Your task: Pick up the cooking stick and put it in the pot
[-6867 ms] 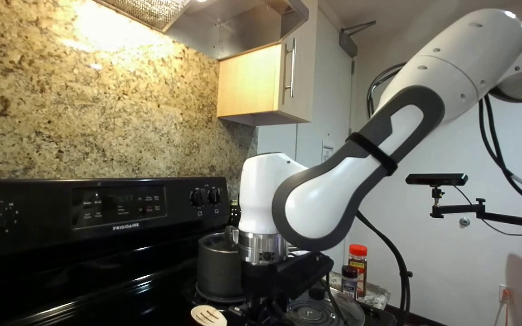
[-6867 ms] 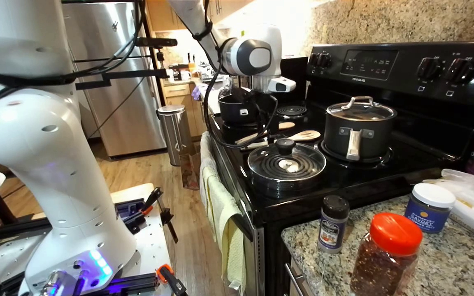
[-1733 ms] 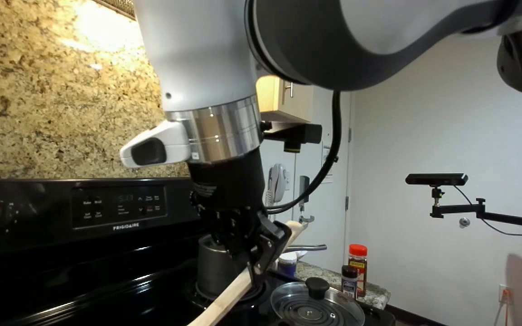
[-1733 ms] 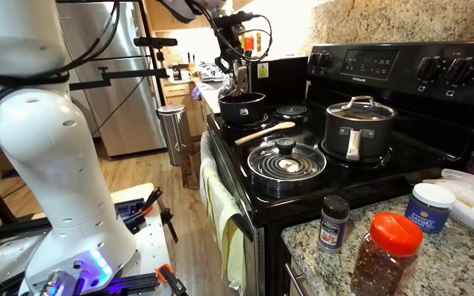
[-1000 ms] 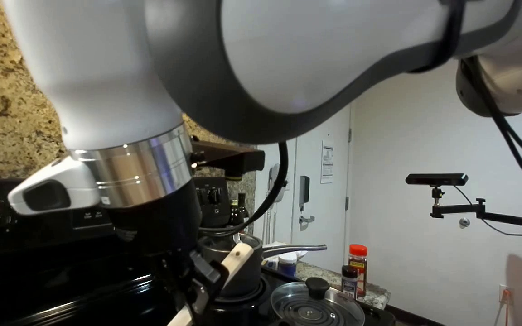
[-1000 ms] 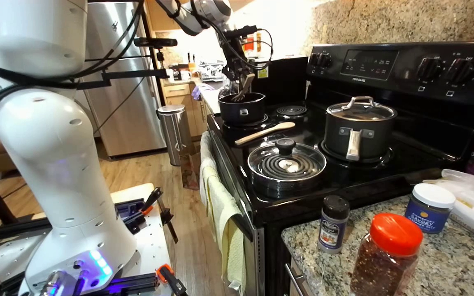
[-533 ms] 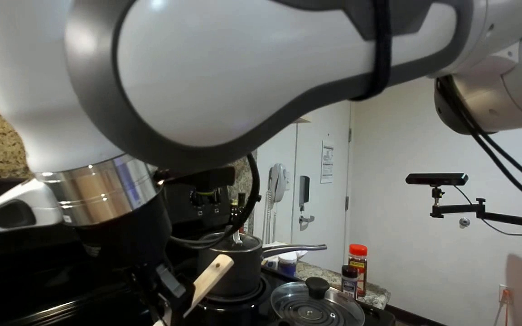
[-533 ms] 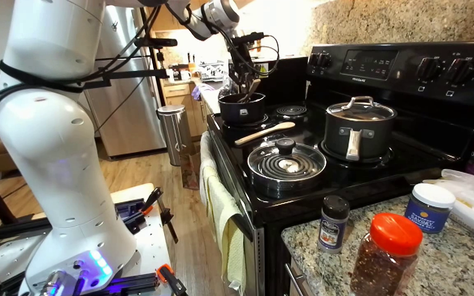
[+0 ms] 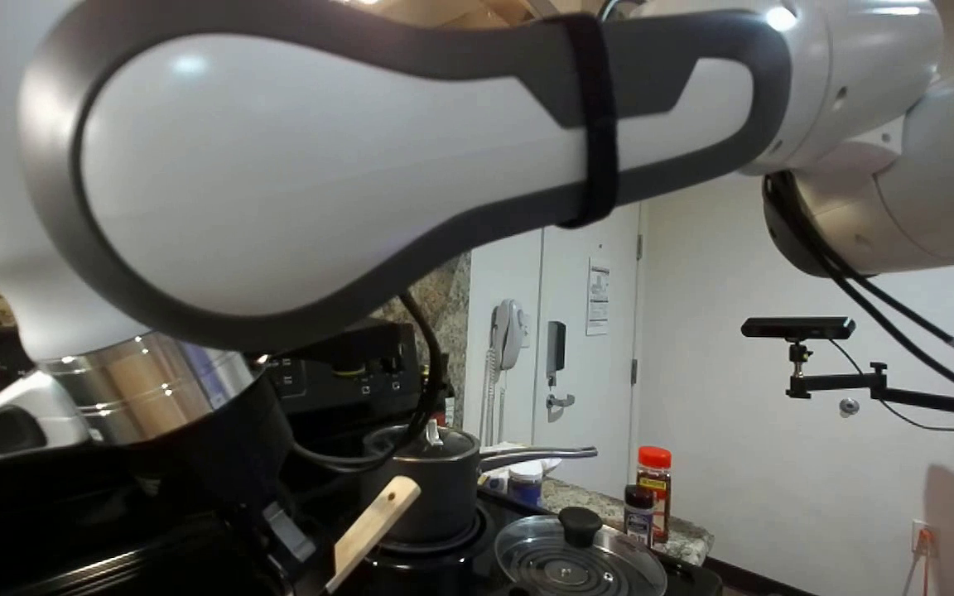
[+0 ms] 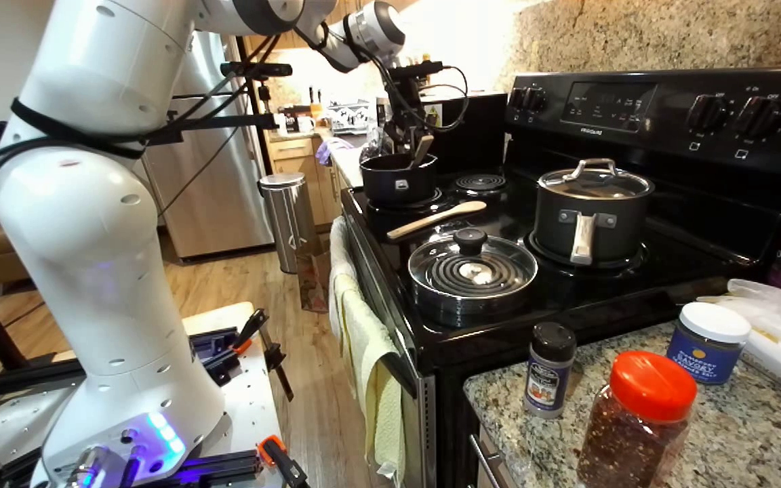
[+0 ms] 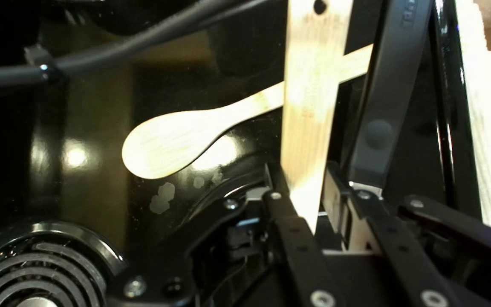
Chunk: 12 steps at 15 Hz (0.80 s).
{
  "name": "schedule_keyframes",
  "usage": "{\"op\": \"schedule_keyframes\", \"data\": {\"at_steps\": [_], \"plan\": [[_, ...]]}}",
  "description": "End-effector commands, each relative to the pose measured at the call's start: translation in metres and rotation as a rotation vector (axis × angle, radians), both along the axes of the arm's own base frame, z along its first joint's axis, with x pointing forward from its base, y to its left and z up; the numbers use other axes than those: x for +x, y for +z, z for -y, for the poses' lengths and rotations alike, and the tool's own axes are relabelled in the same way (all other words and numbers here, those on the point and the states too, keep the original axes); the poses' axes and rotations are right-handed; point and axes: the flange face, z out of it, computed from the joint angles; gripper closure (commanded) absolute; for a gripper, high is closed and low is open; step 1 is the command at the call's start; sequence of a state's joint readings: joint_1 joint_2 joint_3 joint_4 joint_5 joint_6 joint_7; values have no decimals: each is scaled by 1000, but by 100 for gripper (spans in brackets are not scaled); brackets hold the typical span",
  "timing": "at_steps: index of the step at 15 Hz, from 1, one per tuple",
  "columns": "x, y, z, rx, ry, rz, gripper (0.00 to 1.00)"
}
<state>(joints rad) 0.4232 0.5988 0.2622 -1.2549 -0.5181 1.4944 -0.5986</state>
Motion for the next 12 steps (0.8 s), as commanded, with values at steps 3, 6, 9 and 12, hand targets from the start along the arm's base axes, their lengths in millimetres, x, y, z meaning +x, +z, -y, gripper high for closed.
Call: {"op": "schedule_keyframes", "data": {"at_steps": [3,6,9,12], "plan": [[8,-3,-4,-5,-32,-60,90],[9,-6,-6,-11,-36,-78,90],[7,-8,-11,-21,-24,-97,90],[6,-7,-14,-29,-28,-93,49]]}}
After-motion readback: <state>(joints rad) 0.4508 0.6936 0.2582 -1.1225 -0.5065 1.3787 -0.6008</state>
